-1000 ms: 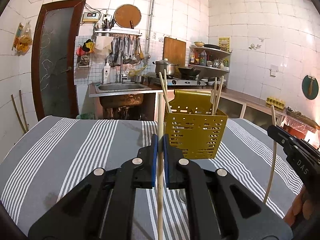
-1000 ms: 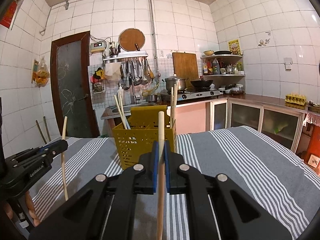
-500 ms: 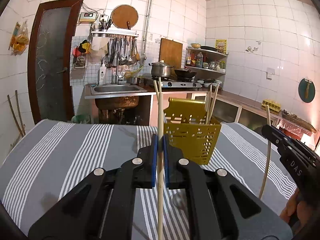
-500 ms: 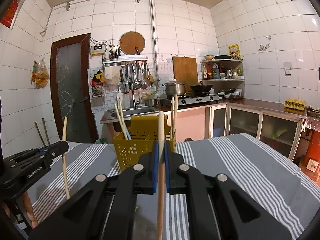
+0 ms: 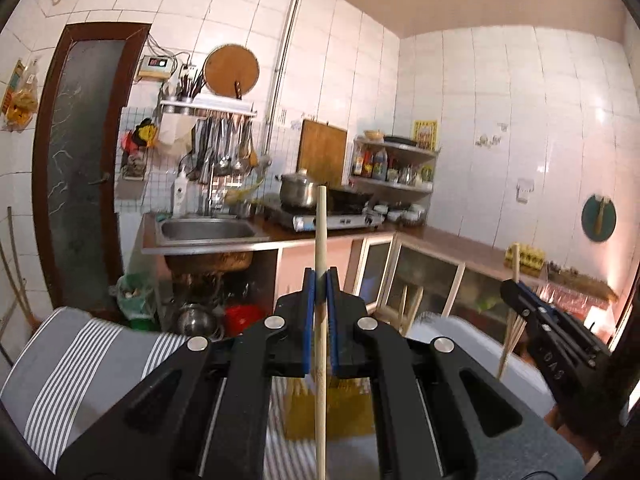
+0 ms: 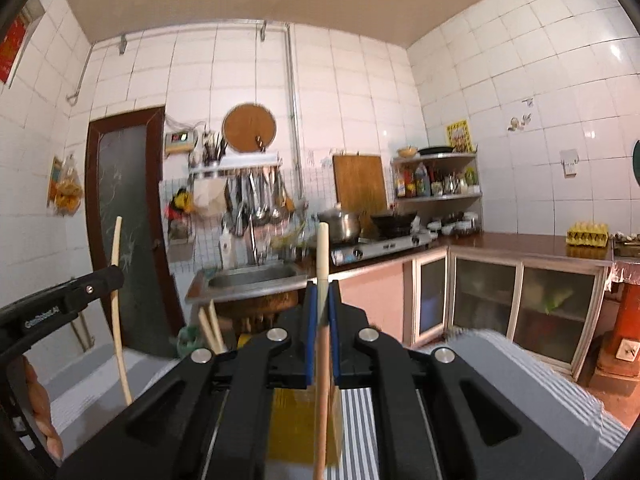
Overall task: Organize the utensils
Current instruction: 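Lower both chopsticks into the yellow holder and open both tools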
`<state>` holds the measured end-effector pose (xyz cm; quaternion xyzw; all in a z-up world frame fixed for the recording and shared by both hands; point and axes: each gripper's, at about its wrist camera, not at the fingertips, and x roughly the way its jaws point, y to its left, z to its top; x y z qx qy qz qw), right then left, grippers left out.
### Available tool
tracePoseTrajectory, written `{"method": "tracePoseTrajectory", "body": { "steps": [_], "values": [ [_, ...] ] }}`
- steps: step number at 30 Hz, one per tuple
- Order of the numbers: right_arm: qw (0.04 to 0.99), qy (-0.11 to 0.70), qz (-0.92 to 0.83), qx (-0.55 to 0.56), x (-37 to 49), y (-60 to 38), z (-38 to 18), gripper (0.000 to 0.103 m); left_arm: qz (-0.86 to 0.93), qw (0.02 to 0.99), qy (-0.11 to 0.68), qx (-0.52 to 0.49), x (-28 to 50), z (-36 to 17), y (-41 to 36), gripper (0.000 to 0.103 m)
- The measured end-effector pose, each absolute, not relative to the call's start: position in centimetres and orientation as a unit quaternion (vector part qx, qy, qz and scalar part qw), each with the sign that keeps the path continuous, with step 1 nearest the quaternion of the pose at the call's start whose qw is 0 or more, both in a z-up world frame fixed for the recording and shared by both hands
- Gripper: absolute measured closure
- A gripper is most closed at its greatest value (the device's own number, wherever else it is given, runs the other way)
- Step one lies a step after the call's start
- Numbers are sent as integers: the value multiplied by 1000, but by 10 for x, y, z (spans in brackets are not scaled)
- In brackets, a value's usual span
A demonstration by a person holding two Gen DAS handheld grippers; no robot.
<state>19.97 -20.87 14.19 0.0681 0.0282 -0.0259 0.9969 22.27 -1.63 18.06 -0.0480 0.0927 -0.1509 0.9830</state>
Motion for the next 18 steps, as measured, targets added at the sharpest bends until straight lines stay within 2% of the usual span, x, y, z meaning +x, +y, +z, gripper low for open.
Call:
{"method": "tracePoseTrajectory", "body": {
  "steps": [9,14,18],
  "values": [
    [996,-17,-32,82,279,-214,168,97,-140,988,44,-42,283,207,-44,98],
    [997,-23,-35,64,305,-210,157,97,-131,989,55,-37,322,178,-61,98],
    [998,2,-31,50,318,-206,131,97,-123,989,81,-27,337,141,-66,98]
  ]
}}
